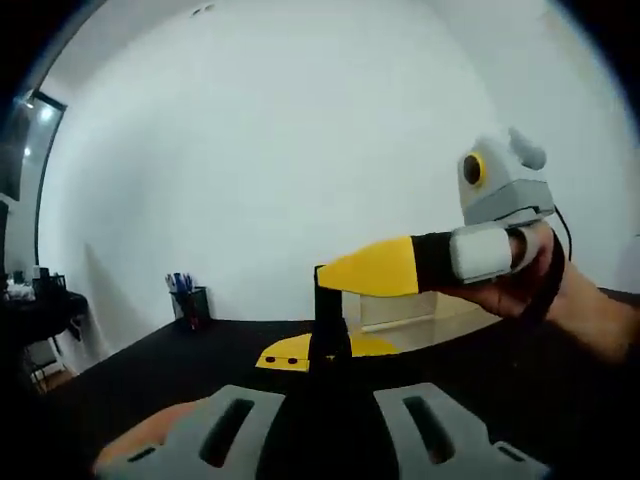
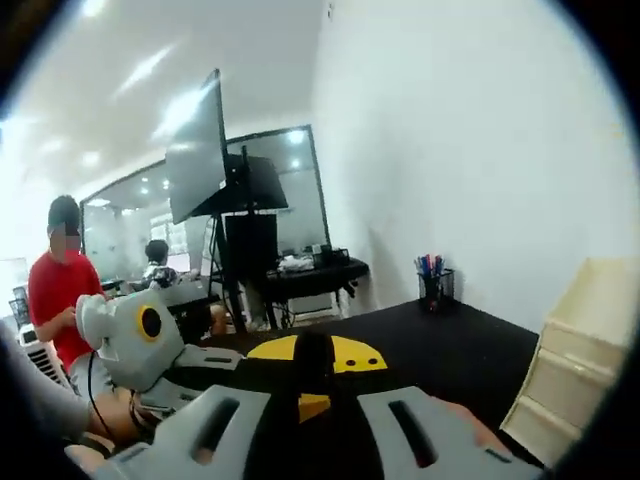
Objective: Open the drawer, pick up the cosmetic bottles from the table one by one, place them into the drawer, release the gripper, close the drawer, and move the gripper away
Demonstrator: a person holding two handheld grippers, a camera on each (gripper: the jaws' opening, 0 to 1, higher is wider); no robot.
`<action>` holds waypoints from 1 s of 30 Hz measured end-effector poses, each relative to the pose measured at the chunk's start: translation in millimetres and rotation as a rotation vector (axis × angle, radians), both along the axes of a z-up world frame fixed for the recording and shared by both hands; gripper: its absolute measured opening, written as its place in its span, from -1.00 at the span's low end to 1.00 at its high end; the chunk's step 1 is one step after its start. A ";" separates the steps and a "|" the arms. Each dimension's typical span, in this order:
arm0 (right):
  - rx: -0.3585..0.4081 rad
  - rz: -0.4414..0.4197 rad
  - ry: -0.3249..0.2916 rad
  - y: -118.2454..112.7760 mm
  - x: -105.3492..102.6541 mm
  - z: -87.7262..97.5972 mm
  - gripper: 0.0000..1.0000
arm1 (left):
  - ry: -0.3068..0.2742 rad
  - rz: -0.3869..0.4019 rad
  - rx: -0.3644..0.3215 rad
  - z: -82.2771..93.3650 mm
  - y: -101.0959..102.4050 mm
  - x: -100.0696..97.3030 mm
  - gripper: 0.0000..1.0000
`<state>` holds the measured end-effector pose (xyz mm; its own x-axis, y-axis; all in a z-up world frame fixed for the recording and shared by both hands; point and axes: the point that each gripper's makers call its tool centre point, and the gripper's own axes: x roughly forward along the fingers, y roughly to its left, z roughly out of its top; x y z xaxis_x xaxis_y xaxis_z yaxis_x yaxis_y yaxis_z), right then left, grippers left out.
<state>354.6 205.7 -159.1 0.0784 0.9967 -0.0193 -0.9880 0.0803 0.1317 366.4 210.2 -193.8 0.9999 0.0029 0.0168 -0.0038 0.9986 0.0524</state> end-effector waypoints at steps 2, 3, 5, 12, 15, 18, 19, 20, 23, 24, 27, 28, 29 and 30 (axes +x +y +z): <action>-0.009 -0.004 -0.027 0.3 -0.3 -1.0 -0.86 | 0.004 0.001 -0.001 -2.0 -2.9 -1.5 -0.85; -0.010 -0.001 -0.055 3.5 6.5 3.2 -0.86 | 0.005 0.001 -0.001 -2.7 -3.8 -1.8 -0.85; -0.015 -0.009 -0.068 7.8 16.3 7.7 -0.85 | 0.007 0.001 -0.002 -3.2 -4.8 -2.1 -0.85; -0.030 0.002 -0.124 17.4 47.6 20.4 -0.83 | 0.026 0.006 -0.007 -10.6 -13.8 -5.0 -0.86; -0.066 -0.024 -0.252 10.3 66.0 32.4 -0.72 | 0.021 0.017 -0.007 -1.1 -10.2 -5.5 -0.86; -0.083 -0.022 -0.342 -5.4 78.6 53.1 -0.70 | 0.028 0.021 -0.020 8.4 -7.4 -3.9 -0.86; -0.086 -0.017 -0.356 -11.5 81.1 60.5 -0.70 | 0.044 0.018 -0.040 9.8 -5.7 -0.9 -0.86; -0.114 -0.006 -0.394 -19.0 83.7 64.9 -0.69 | 0.058 0.012 -0.053 9.5 -5.5 0.8 -0.86; -0.171 -0.013 -0.535 -75.6 35.0 37.5 -0.63 | 0.122 0.015 -0.051 4.8 -7.7 6.2 -0.86; -0.214 -0.008 -0.571 -84.9 34.2 35.7 -0.63 | 0.142 0.014 -0.046 6.9 -5.6 10.1 -0.86; -0.321 -0.039 -0.672 -110.3 41.9 30.7 -0.63 | 0.185 0.007 -0.049 19.8 -6.7 19.2 -0.86; -0.347 -0.052 -0.694 -118.9 45.4 30.5 -0.61 | 0.191 0.005 -0.053 26.3 -7.1 22.4 -0.86; -0.363 -0.060 -0.707 -126.8 47.8 31.1 -0.57 | 0.197 0.003 -0.053 29.8 -8.7 24.4 -0.86; -0.368 -0.061 -0.709 -133.2 48.5 31.8 -0.53 | 0.207 -0.003 -0.052 35.0 -11.5 27.8 -0.86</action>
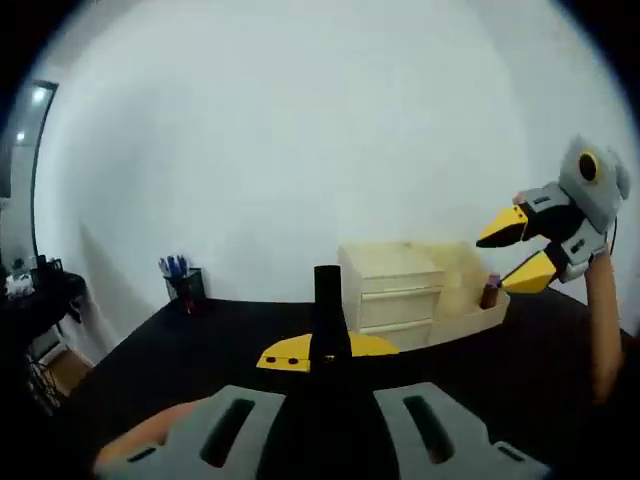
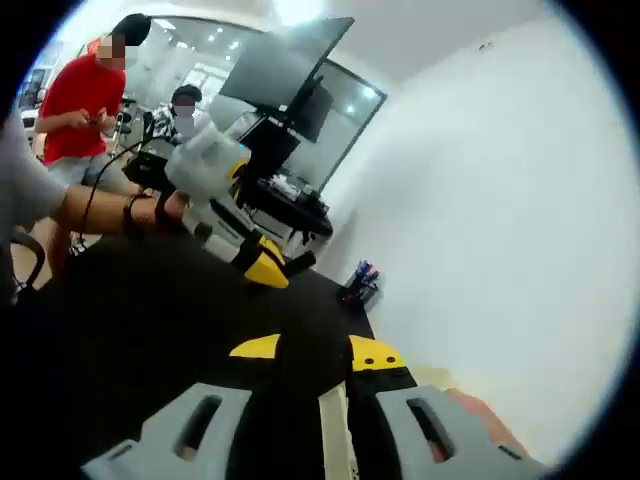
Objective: Open the drawer, pick up the cosmetic bottles from the table one by one, place them into the drawer, release the gripper, close the drawer, and move the gripper away
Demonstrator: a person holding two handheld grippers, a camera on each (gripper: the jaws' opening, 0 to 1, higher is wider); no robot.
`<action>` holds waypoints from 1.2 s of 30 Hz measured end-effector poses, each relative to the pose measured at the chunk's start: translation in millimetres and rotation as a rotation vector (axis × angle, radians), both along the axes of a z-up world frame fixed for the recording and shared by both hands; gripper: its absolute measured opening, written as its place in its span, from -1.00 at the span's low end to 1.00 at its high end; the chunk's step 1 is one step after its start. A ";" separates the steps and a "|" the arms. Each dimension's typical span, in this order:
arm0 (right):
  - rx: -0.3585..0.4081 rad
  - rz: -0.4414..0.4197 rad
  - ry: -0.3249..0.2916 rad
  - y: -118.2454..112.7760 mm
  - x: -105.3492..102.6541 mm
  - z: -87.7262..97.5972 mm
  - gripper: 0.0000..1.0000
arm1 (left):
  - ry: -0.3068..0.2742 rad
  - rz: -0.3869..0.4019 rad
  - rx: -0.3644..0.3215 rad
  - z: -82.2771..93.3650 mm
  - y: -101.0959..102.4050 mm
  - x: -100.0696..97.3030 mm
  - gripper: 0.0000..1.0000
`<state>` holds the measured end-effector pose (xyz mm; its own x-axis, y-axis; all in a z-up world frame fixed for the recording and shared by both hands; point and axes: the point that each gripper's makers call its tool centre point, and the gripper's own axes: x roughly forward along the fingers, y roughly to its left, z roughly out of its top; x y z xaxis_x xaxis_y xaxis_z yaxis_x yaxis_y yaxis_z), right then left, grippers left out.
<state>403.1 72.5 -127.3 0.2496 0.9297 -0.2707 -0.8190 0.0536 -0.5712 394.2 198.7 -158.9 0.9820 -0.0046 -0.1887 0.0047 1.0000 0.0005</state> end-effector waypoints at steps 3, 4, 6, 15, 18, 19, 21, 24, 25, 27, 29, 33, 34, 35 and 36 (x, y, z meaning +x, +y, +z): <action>-0.046 0.001 -0.028 -21.7 1.2 -3.1 -0.47 | 0.063 -0.018 0.014 10.1 -10.3 11.2 -0.86; -0.072 -0.004 -0.048 -28.4 2.2 -5.5 -0.46 | 0.079 -0.020 0.036 14.0 -13.1 15.0 -0.86; -0.125 -0.032 -0.073 -41.4 5.8 -11.4 -0.42 | 0.105 -0.020 0.064 22.0 -18.9 22.5 -0.86; -0.241 -0.118 -0.166 -80.3 14.0 -15.3 -0.31 | 0.175 -0.001 0.159 54.5 -38.9 50.3 -0.86; -0.280 -0.199 -0.188 -96.5 27.8 -15.8 -0.31 | 0.184 0.006 0.174 65.5 -44.5 57.7 -0.86; -0.285 -0.212 -0.191 -99.6 30.7 -16.3 -0.31 | 0.189 0.000 0.172 67.4 -50.2 59.1 -0.86; -0.287 -0.229 -0.174 -104.0 34.8 -17.7 -0.31 | 0.195 -0.002 0.175 68.4 -58.8 60.8 -0.86; -0.285 -0.241 -0.158 -107.9 40.0 -19.9 -0.30 | 0.211 -0.008 0.169 71.8 -65.1 70.1 -0.86; -0.290 -0.246 -0.147 -109.9 50.0 -16.5 -0.30 | 0.215 -0.009 0.168 73.3 -66.0 74.5 -0.86; -0.301 -0.252 -0.144 -115.9 46.8 -23.3 -0.30 | 0.224 -0.012 0.165 74.6 -67.8 81.6 -0.86; -0.307 -0.263 -0.128 -121.0 47.7 -26.7 -0.30 | 0.242 -0.017 0.159 80.8 -63.9 96.5 -0.86; -0.309 -0.271 -0.117 -125.9 49.8 -28.5 -0.30 | 0.265 -0.025 0.142 79.8 -70.6 112.5 -0.86; -0.311 -0.270 -0.111 -126.6 49.7 -29.7 -0.30 | 0.271 -0.031 0.133 79.7 -72.4 118.0 -0.86; -0.315 -0.275 -0.108 -127.3 50.2 -30.8 -0.30 | 0.280 -0.040 0.116 78.5 -75.4 125.8 -0.86; -0.322 -0.286 -0.106 -129.3 51.7 -32.1 -0.29 | 0.288 -0.045 0.108 76.8 -77.3 131.9 -0.86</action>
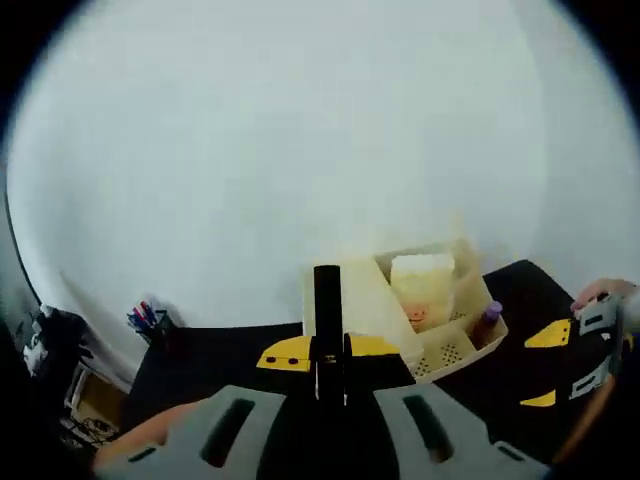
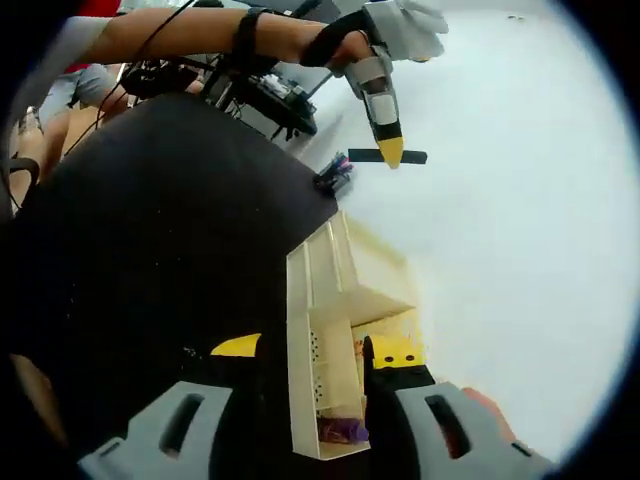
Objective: Open the drawer, pick up the cosmetic bottles from the table one by one, place them into the drawer, release the gripper, close the drawer, and move the gripper away
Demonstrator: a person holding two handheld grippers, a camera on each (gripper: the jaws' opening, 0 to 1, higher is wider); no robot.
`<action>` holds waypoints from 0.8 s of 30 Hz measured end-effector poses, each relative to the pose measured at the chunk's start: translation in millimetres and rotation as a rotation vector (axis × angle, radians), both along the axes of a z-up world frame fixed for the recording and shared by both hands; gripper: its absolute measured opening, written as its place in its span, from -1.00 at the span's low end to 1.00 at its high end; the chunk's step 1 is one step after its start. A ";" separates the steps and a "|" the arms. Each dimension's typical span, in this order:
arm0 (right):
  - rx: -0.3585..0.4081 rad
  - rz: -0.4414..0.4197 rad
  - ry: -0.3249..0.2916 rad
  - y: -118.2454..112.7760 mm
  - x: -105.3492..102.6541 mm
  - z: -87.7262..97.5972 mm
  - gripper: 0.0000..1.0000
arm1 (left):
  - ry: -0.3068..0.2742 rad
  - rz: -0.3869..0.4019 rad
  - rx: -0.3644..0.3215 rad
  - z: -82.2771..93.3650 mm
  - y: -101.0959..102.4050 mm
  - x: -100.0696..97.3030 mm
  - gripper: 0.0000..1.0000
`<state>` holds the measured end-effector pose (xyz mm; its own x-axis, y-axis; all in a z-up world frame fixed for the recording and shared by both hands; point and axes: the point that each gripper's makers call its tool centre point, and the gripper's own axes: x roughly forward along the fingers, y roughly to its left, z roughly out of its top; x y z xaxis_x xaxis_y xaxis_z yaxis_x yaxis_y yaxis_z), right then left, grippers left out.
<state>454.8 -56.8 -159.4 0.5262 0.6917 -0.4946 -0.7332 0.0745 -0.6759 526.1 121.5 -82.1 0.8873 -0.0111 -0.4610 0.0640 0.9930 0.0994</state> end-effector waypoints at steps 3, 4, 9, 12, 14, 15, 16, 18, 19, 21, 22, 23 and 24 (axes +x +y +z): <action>-0.008 -0.028 0.009 -5.7 4.3 -4.4 -0.29 | 0.033 0.003 -0.009 -4.7 -0.8 21.0 -0.86; -0.015 -0.043 0.008 -8.6 6.6 -6.2 -0.29 | 0.042 0.003 -0.009 -6.9 -1.5 26.5 -0.86; -0.054 -0.080 0.004 -16.9 9.8 -14.6 -0.29 | 0.085 0.004 -0.082 -17.5 -6.5 51.3 -0.87; -0.060 -0.089 0.004 -17.2 10.7 -13.3 -0.29 | 0.111 0.017 -0.113 -28.3 -8.8 62.5 -0.87; -0.060 -0.091 0.007 -17.5 10.9 -13.7 -0.29 | 0.124 0.025 -0.115 -33.2 -8.8 68.5 -0.87; -0.061 -0.093 0.009 -17.9 11.1 -14.2 -0.29 | 0.130 0.028 -0.120 -35.5 -8.8 71.9 -0.87; -0.066 -0.097 0.010 -18.7 11.6 -15.1 -0.29 | 0.142 0.029 -0.130 -38.7 -9.5 76.2 -0.87; -0.075 -0.100 0.010 -19.7 12.0 -16.2 -0.29 | 0.162 0.027 -0.135 -44.1 -11.0 80.8 -0.87; -0.079 -0.100 0.014 -19.9 12.1 -16.4 -0.29 | 0.172 0.025 -0.135 -47.4 -12.0 81.9 -0.87; -0.078 -0.101 0.021 -20.2 12.1 -17.3 -0.29 | 0.209 0.027 -0.124 -55.5 -12.5 82.8 -0.87; -0.077 -0.103 0.023 -20.2 13.0 -16.8 -0.29 | 0.224 0.029 -0.114 -58.9 -12.0 83.9 -0.87; -0.078 -0.106 0.024 -20.3 14.3 -16.4 -0.29 | 0.242 0.030 -0.103 -61.2 -10.5 84.6 -0.87; -0.082 -0.108 0.026 -20.8 14.6 -17.1 -0.29 | 0.257 0.035 -0.100 -63.1 -8.6 88.1 -0.87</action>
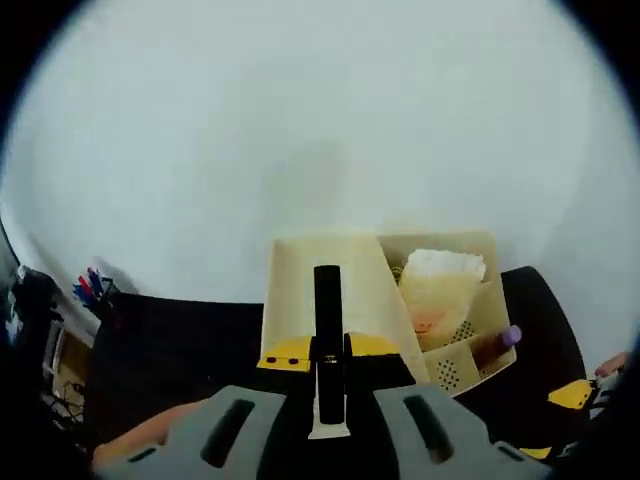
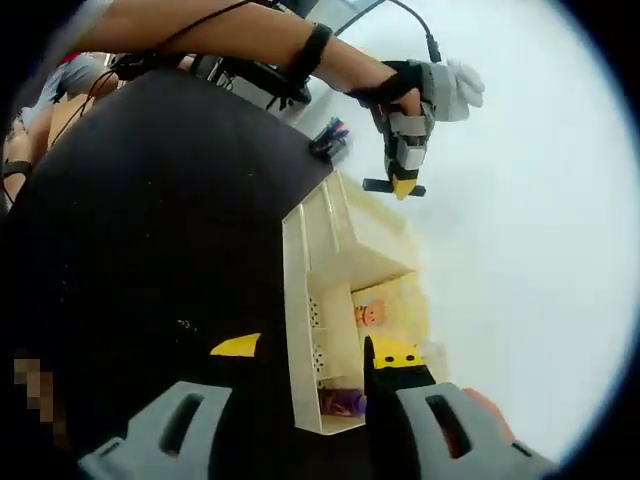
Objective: Open the drawer, pick up the cosmetic bottles from the table one by one, place them into the drawer, release the gripper, close the drawer, and move the gripper away
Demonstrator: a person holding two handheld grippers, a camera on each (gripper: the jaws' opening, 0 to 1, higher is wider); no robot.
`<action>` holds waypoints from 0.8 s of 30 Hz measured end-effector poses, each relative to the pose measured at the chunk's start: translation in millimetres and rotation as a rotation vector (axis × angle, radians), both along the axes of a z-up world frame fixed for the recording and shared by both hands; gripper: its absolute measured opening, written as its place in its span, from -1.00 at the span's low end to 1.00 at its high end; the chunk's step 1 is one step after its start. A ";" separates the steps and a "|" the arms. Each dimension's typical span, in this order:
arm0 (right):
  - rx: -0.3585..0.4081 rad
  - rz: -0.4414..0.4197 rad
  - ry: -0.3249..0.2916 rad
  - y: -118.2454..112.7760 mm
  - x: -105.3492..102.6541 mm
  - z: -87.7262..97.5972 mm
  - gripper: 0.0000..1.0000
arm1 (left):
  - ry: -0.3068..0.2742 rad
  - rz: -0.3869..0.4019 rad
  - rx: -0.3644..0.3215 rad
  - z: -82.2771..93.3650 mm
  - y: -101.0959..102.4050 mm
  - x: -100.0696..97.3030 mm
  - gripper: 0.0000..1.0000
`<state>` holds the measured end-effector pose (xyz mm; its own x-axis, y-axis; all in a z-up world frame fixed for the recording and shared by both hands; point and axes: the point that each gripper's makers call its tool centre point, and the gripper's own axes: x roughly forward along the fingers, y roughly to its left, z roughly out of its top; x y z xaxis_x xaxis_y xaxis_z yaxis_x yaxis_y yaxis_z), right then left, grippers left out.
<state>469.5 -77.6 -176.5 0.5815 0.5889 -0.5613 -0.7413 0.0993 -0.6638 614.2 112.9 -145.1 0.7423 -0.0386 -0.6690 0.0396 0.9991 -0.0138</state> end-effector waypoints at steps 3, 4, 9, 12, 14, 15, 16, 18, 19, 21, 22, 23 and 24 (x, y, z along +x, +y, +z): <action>-0.012 0.000 0.003 0.0 2.1 -1.3 -0.29 | 0.032 -0.002 0.007 -8.7 -1.0 4.1 -0.87; -0.016 -0.001 0.004 -0.7 3.0 -2.1 -0.29 | 0.056 -0.010 0.017 -13.1 -0.7 5.2 -0.87; -0.033 -0.005 0.009 -1.1 5.7 -5.7 -0.29 | 0.099 -0.015 0.037 -25.3 -2.7 12.8 -0.87; -0.041 -0.007 0.011 -1.7 6.1 -8.1 -0.29 | 0.123 -0.025 0.043 -33.5 -7.7 12.6 -0.87; -0.043 -0.009 0.012 -2.3 6.6 -9.1 -0.29 | 0.133 -0.023 0.048 -36.9 -8.7 12.9 -0.87; -0.044 -0.010 0.014 -2.4 6.6 -9.6 -0.29 | 0.138 -0.023 0.039 -37.5 -8.8 15.1 -0.87; -0.048 -0.011 0.015 -2.4 6.6 -10.4 -0.29 | 0.142 -0.021 0.035 -38.5 -8.8 17.0 -0.87; -0.056 -0.012 0.015 -2.5 6.6 -11.5 -0.29 | 0.150 -0.016 0.034 -41.5 -7.7 21.1 -0.87; -0.058 -0.012 0.015 -2.5 6.6 -12.1 -0.29 | 0.151 -0.011 0.043 -43.3 -6.2 22.4 -0.87; -0.059 -0.012 0.016 -2.3 6.8 -11.7 -0.29 | 0.156 -0.004 0.047 -46.6 -2.9 25.0 -0.87; -0.062 -0.012 0.017 -2.6 7.0 -11.8 -0.29 | 0.156 -0.001 0.046 -47.7 -1.4 26.1 -0.87; -0.065 -0.011 0.016 -2.9 7.2 -11.8 -0.29 | 0.157 0.003 0.039 -49.4 -1.1 25.9 -0.87; -0.066 -0.010 0.017 -3.5 7.2 -12.1 -0.29 | 0.157 0.005 0.037 -50.7 -1.1 25.0 -0.87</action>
<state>476.6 -81.1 -188.6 0.5775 0.5443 -0.6084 -0.7515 0.0633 -0.6567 639.3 111.8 -195.8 0.6284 -0.0089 -0.7778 0.0352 0.9992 0.0170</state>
